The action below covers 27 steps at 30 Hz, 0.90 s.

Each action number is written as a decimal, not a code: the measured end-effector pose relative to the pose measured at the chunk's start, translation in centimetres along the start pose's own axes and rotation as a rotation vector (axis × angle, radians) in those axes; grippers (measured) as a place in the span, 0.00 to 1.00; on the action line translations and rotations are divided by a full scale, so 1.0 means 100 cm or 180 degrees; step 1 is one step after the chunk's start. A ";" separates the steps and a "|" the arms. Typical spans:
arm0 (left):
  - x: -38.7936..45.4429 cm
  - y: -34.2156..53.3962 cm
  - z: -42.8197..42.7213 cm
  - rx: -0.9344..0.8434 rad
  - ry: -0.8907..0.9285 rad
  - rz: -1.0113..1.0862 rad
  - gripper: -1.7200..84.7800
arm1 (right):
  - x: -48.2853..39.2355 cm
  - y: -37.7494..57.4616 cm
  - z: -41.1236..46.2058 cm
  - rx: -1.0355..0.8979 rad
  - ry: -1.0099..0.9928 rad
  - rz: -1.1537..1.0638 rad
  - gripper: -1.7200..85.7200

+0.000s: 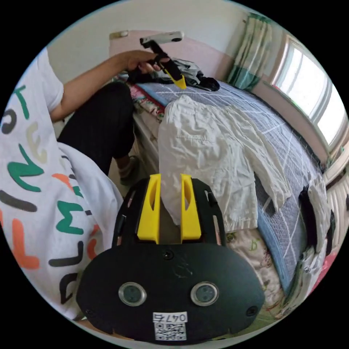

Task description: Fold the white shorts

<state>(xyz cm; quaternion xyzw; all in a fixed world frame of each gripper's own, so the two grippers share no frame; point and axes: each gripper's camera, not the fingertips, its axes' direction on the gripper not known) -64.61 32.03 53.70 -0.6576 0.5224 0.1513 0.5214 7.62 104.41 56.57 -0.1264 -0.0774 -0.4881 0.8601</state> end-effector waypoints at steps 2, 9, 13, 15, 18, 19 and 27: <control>-0.001 0.006 0.007 -0.0157 0.0113 0.0026 0.24 | -0.016 -0.005 0.011 -0.0046 0.0147 -0.0186 0.09; -0.018 0.003 0.027 -0.0395 0.0187 -0.0273 0.22 | -0.062 -0.003 0.040 0.0054 0.0596 -0.0401 0.09; -0.024 0.004 0.015 -0.0325 0.0114 -0.0362 0.16 | -0.078 0.001 0.036 -0.0138 0.0501 -0.0254 0.12; -0.023 0.006 0.009 -0.0229 0.0071 -0.0347 0.09 | -0.086 0.007 0.033 -0.0213 0.0563 -0.0238 0.12; -0.020 0.007 -0.001 0.0015 0.0467 -0.0261 0.02 | -0.105 0.021 0.040 -0.0284 0.0887 -0.0413 0.11; -0.020 0.005 -0.004 0.0027 0.0478 -0.0244 0.01 | -0.113 0.024 0.044 -0.0235 0.1079 -0.0525 0.10; -0.012 -0.001 -0.037 0.0175 0.0464 -0.0194 0.01 | -0.139 0.033 0.050 -0.0154 0.1543 -0.0589 0.03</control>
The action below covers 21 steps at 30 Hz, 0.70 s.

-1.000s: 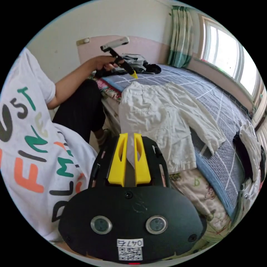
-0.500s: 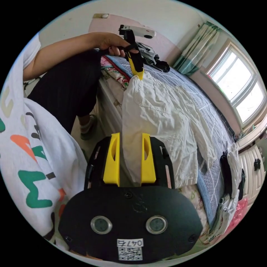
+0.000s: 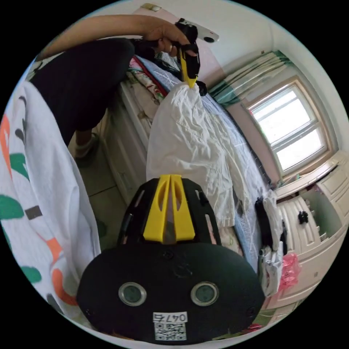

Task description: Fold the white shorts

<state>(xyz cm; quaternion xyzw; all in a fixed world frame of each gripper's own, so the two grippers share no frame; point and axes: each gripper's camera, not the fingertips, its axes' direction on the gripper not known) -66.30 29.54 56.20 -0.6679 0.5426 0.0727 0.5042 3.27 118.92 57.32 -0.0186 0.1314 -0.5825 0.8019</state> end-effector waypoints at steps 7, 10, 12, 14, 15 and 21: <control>0.015 -0.032 -0.038 0.0191 0.0212 0.0072 0.01 | 0.055 0.007 -0.024 0.0291 -0.0639 0.0729 0.10; 0.027 -0.051 -0.051 0.0297 0.0225 0.0114 0.01 | 0.048 0.000 -0.026 0.0258 -0.0787 0.0701 0.14; 0.033 -0.061 -0.053 0.0282 0.0192 0.0137 0.01 | 0.036 -0.008 -0.023 0.0245 -0.0745 0.0567 0.14; 0.036 -0.073 -0.054 0.0207 0.0135 0.0099 0.01 | 0.024 -0.014 -0.021 0.0284 -0.0661 0.0403 0.14; 0.036 -0.075 -0.054 0.0182 0.0118 0.0083 0.01 | 0.017 -0.017 -0.021 0.0261 -0.0576 0.0264 0.13; 0.037 -0.082 -0.060 0.0060 -0.0006 -0.0018 0.01 | 0.031 -0.002 -0.052 0.0712 -0.0676 0.0371 0.09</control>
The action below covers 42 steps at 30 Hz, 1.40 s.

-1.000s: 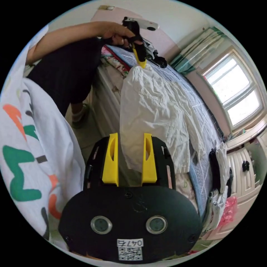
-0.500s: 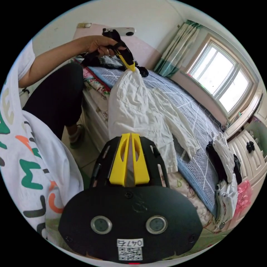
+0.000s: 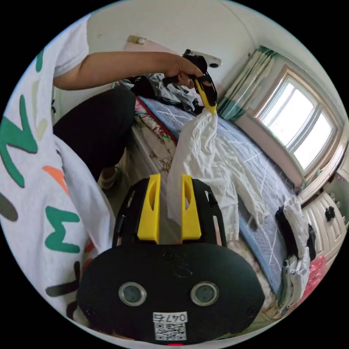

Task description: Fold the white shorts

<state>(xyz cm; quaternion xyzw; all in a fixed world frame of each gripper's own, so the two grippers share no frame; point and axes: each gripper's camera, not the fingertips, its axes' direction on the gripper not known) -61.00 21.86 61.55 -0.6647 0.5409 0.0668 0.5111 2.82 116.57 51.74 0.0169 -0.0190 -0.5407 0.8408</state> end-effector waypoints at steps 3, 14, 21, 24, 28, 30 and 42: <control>0.004 -0.006 -0.004 0.0026 0.0045 -0.0011 0.01 | 0.016 0.007 0.001 -0.0324 -0.0554 0.0410 0.09; 0.035 -0.094 -0.021 -0.0256 0.0014 0.0210 0.01 | 0.005 -0.007 0.026 -0.0648 0.0483 -0.0782 0.08; 0.038 -0.127 -0.021 -0.0342 -0.0042 0.0119 0.01 | 0.042 -0.010 0.019 -0.0500 0.0502 -0.0925 0.02; 0.044 -0.129 -0.025 -0.0392 -0.0180 0.0174 0.01 | 0.080 -0.018 -0.002 -0.0377 0.0014 -0.0521 0.02; 0.061 -0.132 -0.033 -0.0659 -0.0514 0.0398 0.01 | 0.164 -0.026 -0.044 0.0004 -0.0734 0.0264 0.02; 0.070 -0.140 -0.034 -0.0820 -0.0589 0.0527 0.01 | 0.205 -0.026 -0.057 0.0062 -0.0720 0.0491 0.02; 0.055 -0.315 0.039 -0.1442 -0.0417 0.0226 0.03 | 0.434 -0.011 0.043 -0.0908 -0.0238 0.1209 0.02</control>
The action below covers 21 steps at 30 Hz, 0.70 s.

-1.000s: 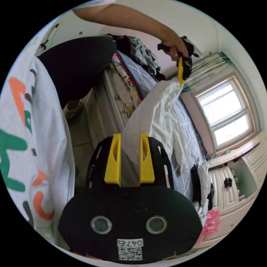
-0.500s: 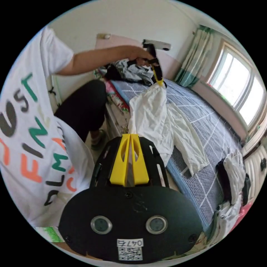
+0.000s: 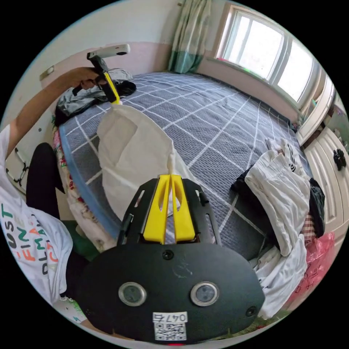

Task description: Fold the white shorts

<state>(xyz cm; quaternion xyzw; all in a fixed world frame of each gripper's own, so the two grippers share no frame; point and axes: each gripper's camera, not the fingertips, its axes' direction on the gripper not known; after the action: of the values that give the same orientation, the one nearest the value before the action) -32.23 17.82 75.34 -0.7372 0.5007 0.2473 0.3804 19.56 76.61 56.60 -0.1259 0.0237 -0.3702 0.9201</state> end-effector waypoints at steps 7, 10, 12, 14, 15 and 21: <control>-0.051 -0.049 0.002 0.0296 0.0732 -0.0349 0.12 | 0.077 -0.015 0.065 -0.0323 -0.0342 0.0471 0.04; -0.064 -0.046 -0.013 0.0527 0.0921 -0.0380 0.13 | 0.099 -0.004 0.052 -0.0135 -0.0165 0.0764 0.04; -0.059 -0.034 -0.027 0.0803 0.0850 -0.0297 0.11 | 0.102 -0.002 0.032 0.0014 0.0105 0.0788 0.04; -0.033 -0.023 -0.027 0.0778 0.0634 0.0055 0.09 | 0.093 -0.005 0.009 0.0239 0.0257 0.0597 0.03; -0.025 -0.022 -0.023 0.0736 0.0563 0.0147 0.08 | 0.083 -0.010 0.000 0.0306 0.0261 0.0419 0.03; 0.004 -0.033 0.028 0.0713 -0.0247 0.0130 0.02 | 0.057 -0.041 0.035 -0.0189 0.0457 -0.0193 0.02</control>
<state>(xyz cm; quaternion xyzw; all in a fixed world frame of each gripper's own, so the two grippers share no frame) -28.94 20.58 74.40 -0.6696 0.5251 0.2258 0.4743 21.39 70.62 61.26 -0.1269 0.0968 -0.4052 0.9002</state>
